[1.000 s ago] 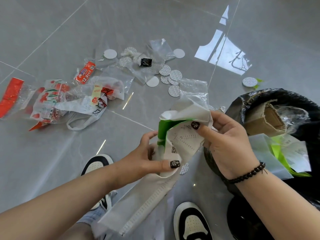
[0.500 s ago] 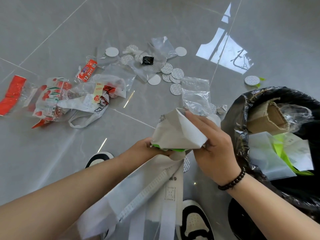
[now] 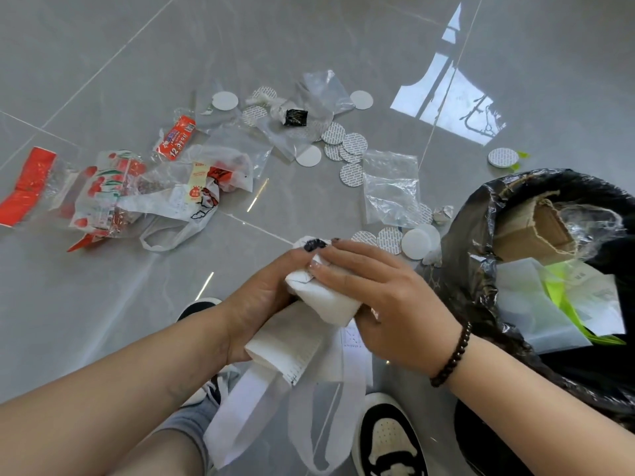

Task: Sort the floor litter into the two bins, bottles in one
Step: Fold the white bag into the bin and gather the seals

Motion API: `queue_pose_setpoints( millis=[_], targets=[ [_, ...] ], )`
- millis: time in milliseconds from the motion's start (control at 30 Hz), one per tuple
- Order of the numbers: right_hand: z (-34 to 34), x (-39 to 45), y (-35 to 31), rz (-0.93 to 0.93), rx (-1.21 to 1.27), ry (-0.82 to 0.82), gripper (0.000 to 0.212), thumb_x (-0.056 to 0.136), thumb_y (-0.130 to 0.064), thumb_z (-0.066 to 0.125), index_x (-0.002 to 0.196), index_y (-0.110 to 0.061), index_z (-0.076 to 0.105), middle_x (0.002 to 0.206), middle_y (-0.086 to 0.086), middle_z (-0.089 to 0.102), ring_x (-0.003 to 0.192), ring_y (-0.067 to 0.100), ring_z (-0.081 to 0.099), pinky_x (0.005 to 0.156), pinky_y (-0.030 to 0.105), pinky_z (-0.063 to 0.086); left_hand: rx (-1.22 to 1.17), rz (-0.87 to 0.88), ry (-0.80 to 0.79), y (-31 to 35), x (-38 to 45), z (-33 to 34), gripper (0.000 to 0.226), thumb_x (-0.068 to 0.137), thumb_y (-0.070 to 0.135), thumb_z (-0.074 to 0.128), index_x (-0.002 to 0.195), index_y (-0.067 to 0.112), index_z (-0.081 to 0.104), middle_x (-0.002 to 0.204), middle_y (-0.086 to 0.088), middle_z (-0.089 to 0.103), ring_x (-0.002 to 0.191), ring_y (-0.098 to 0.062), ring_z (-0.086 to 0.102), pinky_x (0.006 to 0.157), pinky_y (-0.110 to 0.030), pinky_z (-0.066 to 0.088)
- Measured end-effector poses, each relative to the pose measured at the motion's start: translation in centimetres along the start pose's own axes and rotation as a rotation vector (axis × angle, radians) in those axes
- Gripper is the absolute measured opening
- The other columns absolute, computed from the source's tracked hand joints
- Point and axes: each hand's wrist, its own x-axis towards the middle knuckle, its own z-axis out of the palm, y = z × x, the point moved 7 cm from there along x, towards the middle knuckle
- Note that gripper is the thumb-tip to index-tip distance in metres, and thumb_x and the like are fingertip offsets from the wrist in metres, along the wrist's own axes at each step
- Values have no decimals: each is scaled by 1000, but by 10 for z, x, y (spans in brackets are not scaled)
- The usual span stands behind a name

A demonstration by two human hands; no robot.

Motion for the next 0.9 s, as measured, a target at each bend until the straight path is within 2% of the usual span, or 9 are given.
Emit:
queue_pose_setpoints(
  millis=[100, 167, 267, 333, 433, 633, 733, 800, 900],
  targets=[
    [-1, -1, 14, 316, 591, -72, 58, 62, -4, 48, 115, -14, 69, 130, 1, 61, 136, 11, 39, 111, 28, 34, 88, 15, 130, -4, 0, -16, 37, 68, 41, 69, 94, 15, 79, 93, -17, 70, 77, -27, 67, 72, -34, 53],
    [-4, -6, 29, 530, 969, 19, 58, 59, -4, 53, 115, -13, 67, 126, 2, 64, 132, 11, 45, 107, 28, 39, 109, 24, 167, -3, -1, -17, 30, 69, 35, 74, 90, 14, 79, 92, -17, 71, 74, -27, 68, 69, -33, 54],
    [-1, -19, 54, 772, 1149, 166, 74, 54, -21, 76, 126, -22, 58, 131, -1, 60, 126, 18, 51, 103, 41, 44, 140, 123, 205, 6, 0, -19, 25, 70, 36, 74, 87, 17, 75, 78, -9, 70, 61, -20, 66, 54, -27, 54],
    [13, -27, 54, 900, 1307, 66, 96, 45, -36, 90, 133, -24, 53, 133, 1, 57, 122, 22, 55, 97, 44, 48, 92, 244, 197, 17, -1, -19, 30, 75, 28, 75, 101, 15, 70, 86, -9, 71, 68, -21, 68, 56, -29, 55],
    [16, -24, 43, 900, 1525, -60, 82, 52, -37, 88, 128, -21, 60, 117, 3, 66, 98, 21, 65, 80, 38, 54, 173, 383, 212, 28, 3, -19, 44, 72, 12, 80, 113, 15, 65, 98, -9, 74, 82, -24, 72, 63, -32, 57],
    [6, -23, 54, 942, 1123, 33, 55, 62, -6, 78, 115, -13, 64, 112, 13, 68, 89, 21, 70, 66, 27, 56, 316, 330, 188, 16, 6, -11, 49, 71, 33, 69, 118, 19, 62, 105, -8, 74, 94, -24, 71, 78, -32, 58],
    [-3, -20, 57, 886, 1011, 161, 46, 70, 6, 76, 110, -15, 66, 107, 9, 71, 92, 25, 70, 80, 41, 58, 315, 248, 156, 12, 8, -9, 40, 81, 44, 71, 113, 21, 67, 111, -5, 73, 102, -22, 70, 85, -31, 57],
    [-6, -19, 60, 845, 923, 226, 45, 66, -7, 79, 107, -21, 69, 111, 10, 68, 95, 26, 69, 84, 48, 56, 294, 203, 111, 11, 9, -8, 44, 76, 50, 65, 109, 22, 72, 115, -6, 71, 105, -23, 68, 89, -34, 55],
    [-14, -17, 59, 758, 682, 275, 38, 64, -29, 74, 101, -31, 69, 109, 7, 62, 102, 23, 64, 86, 44, 55, 285, 160, 27, 10, 9, -4, 52, 71, 71, 60, 104, 33, 74, 111, -5, 72, 98, -27, 69, 87, -48, 52]
  ],
)
